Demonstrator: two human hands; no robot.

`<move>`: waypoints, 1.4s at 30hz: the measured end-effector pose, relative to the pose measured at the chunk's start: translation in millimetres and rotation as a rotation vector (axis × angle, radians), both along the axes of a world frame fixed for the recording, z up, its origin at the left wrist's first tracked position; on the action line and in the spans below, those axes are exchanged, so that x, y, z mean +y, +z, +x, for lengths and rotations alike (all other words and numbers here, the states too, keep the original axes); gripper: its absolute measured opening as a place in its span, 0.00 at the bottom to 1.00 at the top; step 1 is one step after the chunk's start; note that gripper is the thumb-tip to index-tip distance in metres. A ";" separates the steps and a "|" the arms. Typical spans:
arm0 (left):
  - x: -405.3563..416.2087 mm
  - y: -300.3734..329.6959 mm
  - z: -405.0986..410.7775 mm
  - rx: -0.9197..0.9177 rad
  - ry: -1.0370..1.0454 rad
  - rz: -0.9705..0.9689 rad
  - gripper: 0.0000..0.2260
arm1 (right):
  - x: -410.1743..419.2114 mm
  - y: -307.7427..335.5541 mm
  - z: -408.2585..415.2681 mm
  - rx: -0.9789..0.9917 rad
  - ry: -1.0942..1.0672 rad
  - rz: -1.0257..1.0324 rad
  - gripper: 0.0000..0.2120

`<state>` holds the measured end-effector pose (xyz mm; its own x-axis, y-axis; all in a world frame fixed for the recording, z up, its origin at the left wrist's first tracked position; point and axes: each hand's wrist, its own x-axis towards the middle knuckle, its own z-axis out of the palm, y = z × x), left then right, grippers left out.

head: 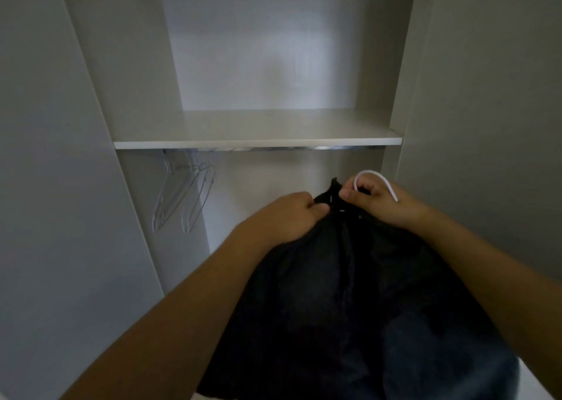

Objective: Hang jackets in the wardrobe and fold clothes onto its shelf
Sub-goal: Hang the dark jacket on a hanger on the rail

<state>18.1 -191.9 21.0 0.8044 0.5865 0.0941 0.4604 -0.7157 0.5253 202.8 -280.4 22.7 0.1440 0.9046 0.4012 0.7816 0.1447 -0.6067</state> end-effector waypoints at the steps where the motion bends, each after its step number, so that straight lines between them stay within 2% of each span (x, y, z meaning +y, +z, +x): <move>1: -5.7 -5.7 7.9 -0.030 -0.029 -0.042 0.14 | 1.7 0.2 -3.1 -0.016 0.014 0.007 0.08; 4: -7.8 -19.3 10.0 -0.124 -0.053 -0.096 0.13 | 0.6 -5.2 -0.3 -0.081 0.023 -0.048 0.08; 6: -3.6 -20.1 -1.9 -0.159 -0.076 -0.045 0.13 | -5.2 -8.9 8.9 -0.049 0.007 -0.110 0.08; 9: 14.2 -20.0 -30.5 -0.105 -0.067 -0.013 0.15 | -15.5 -12.4 31.1 0.012 -0.081 -0.131 0.07; 13: 33.0 -16.1 -52.8 0.036 -0.019 -0.114 0.12 | -16.1 -6.0 36.7 0.050 -0.129 -0.103 0.08; 16: 16.9 -18.0 -13.7 -0.033 -0.049 -0.165 0.10 | -4.1 1.8 18.6 0.098 -0.071 -0.054 0.11; 19: -1.6 -27.8 20.6 -0.088 -0.060 -0.138 0.14 | 1.2 5.4 2.6 0.095 -0.001 -0.041 0.11; 23: 2.1 -31.8 -1.0 -0.163 -0.115 -0.101 0.12 | -5.4 1.8 12.4 -0.015 -0.067 -0.110 0.08; 25: 17.7 -34.3 -31.4 -0.082 -0.130 -0.078 0.12 | -17.2 0.7 31.5 0.052 -0.124 -0.118 0.04; 27: 29.6 -36.1 -63.6 0.067 -0.134 -0.156 0.12 | -28.8 3.3 46.1 0.118 -0.211 -0.069 0.09; 29: 33.3 -37.8 -69.5 0.167 -0.135 -0.206 0.11 | -31.2 8.6 47.4 0.120 -0.217 -0.020 0.08; 31: 25.4 -39.1 -46.7 0.079 -0.116 -0.207 0.11 | -22.2 13.4 33.0 0.185 -0.148 0.017 0.07; 33: 9.4 -36.5 -10.1 -0.103 -0.097 -0.313 0.14 | -9.2 15.9 15.3 0.243 -0.061 0.033 0.11; 35: -3.7 -35.6 21.4 -0.201 -0.082 -0.335 0.16 | 0.3 12.6 4.0 0.219 0.018 0.017 0.11; 37: -10.2 -42.1 33.2 -0.289 -0.040 -0.211 0.14 | 4.2 8.1 6.2 0.214 0.036 0.032 0.08; 39: -12.2 -53.1 24.2 -0.317 0.002 0.113 0.13 | 4.1 8.1 18.7 0.299 -0.040 0.092 0.08; 41: -11.5 -67.3 11.9 -0.223 0.014 0.470 0.11 | 2.4 6.6 29.3 0.317 -0.105 0.136 0.09; 42: -10.2 -72.8 7.2 -0.151 0.021 0.570 0.09 | 3.0 4.4 29.7 0.279 -0.110 0.122 0.10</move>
